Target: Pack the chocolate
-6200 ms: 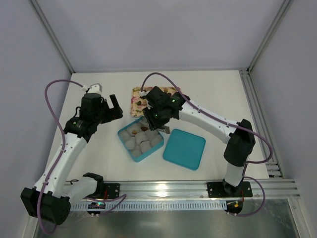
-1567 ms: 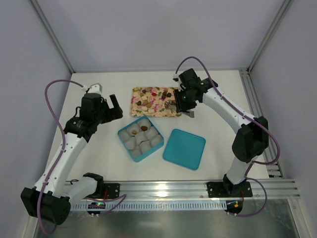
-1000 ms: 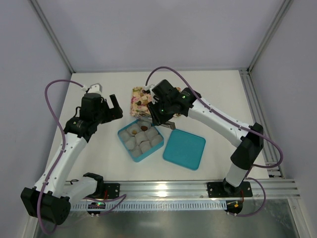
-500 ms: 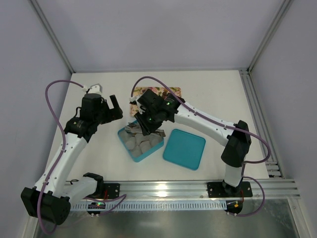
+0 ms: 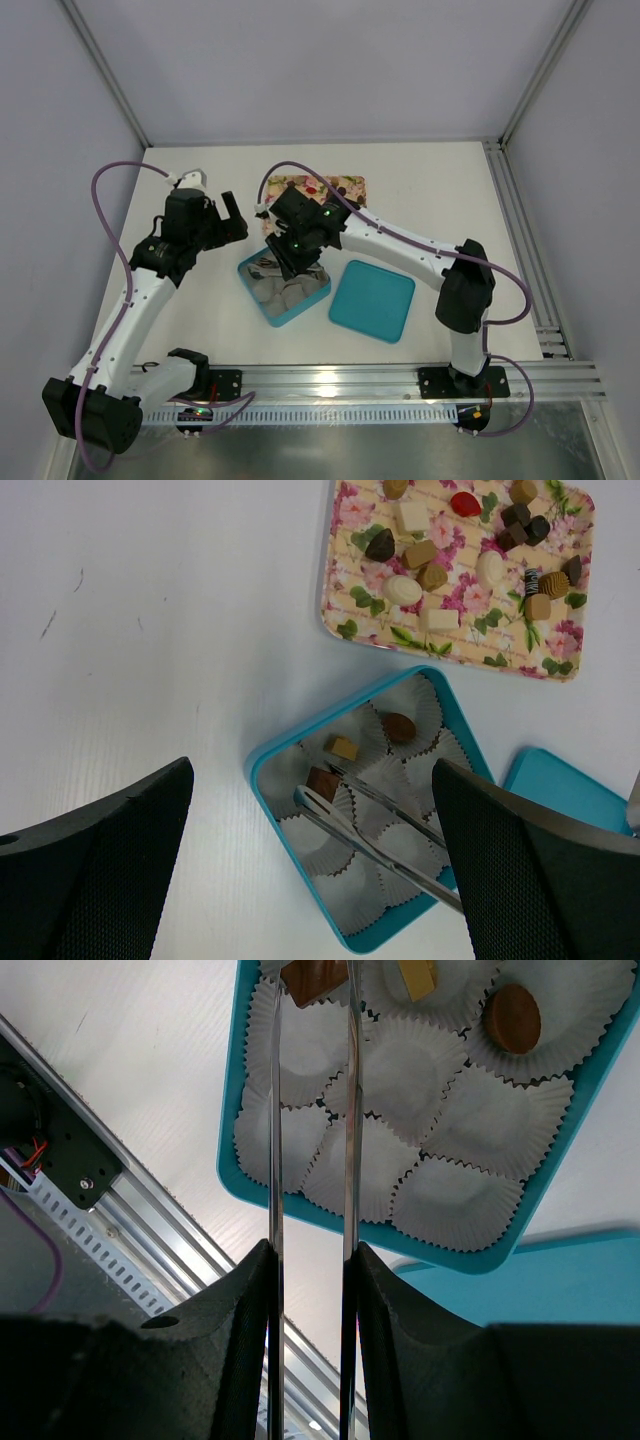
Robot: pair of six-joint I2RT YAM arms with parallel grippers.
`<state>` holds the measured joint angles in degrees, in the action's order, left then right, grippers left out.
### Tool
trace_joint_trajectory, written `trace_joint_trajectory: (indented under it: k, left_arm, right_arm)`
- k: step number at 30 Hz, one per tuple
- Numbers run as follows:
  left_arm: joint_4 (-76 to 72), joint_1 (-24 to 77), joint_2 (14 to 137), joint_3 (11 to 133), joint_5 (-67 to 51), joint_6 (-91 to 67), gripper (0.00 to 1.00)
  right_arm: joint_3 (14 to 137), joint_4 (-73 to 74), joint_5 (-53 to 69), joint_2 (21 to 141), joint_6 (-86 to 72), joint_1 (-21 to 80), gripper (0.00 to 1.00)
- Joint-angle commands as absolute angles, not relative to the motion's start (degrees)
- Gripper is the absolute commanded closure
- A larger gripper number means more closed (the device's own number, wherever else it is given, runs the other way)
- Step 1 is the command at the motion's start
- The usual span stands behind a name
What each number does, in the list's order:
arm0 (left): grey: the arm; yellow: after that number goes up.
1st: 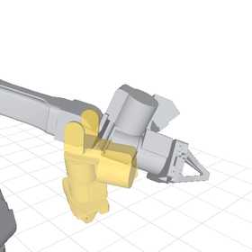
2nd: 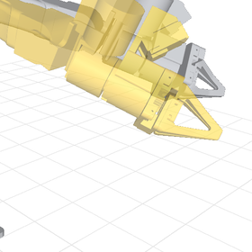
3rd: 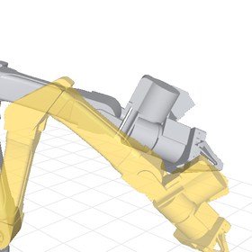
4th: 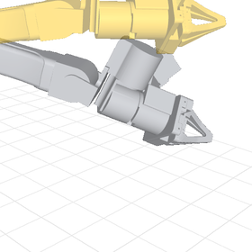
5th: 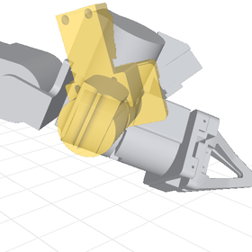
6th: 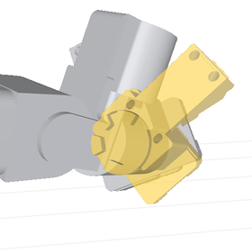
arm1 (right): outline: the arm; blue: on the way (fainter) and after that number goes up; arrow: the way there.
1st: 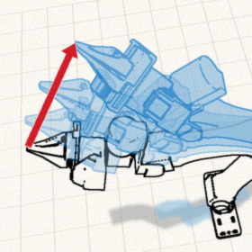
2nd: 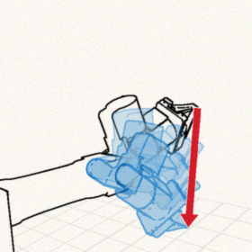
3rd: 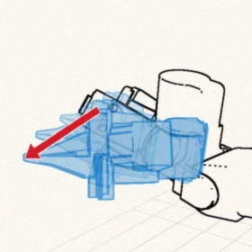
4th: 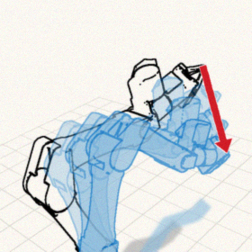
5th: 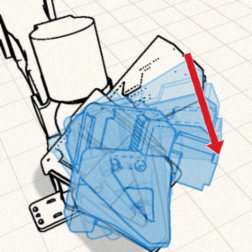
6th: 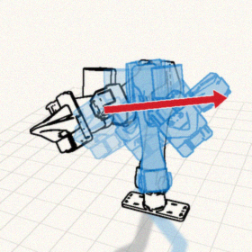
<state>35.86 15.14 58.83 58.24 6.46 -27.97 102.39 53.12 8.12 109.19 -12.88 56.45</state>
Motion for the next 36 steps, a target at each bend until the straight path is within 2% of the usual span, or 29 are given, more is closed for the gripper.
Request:
trace_joint_trajectory:
  k: [1, 17, 19, 36]
  left_arm:
    - [34.89, 15.21, 57.74, 57.92, 7.47, -27.07, 0.0]
    - [34.98, 15.21, 57.48, 57.92, 7.65, -27.16, 0.0]
    - [34.98, 15.21, 57.48, 57.83, 7.56, -27.16, 0.0]
    - [34.98, 15.21, 57.48, 57.83, 7.65, -26.98, 0.0]
  right_arm:
    - [104.94, 50.63, 9.49, 108.98, -13.97, 56.87, 0.67]
    - [105.29, 49.83, 10.63, 110.83, -14.33, 57.04, 0.66]
    - [105.47, 49.83, 10.55, 110.92, -14.24, 57.04, 0.62]
    - [106.52, 50.19, 10.46, 112.15, -13.89, 57.04, 0.57]
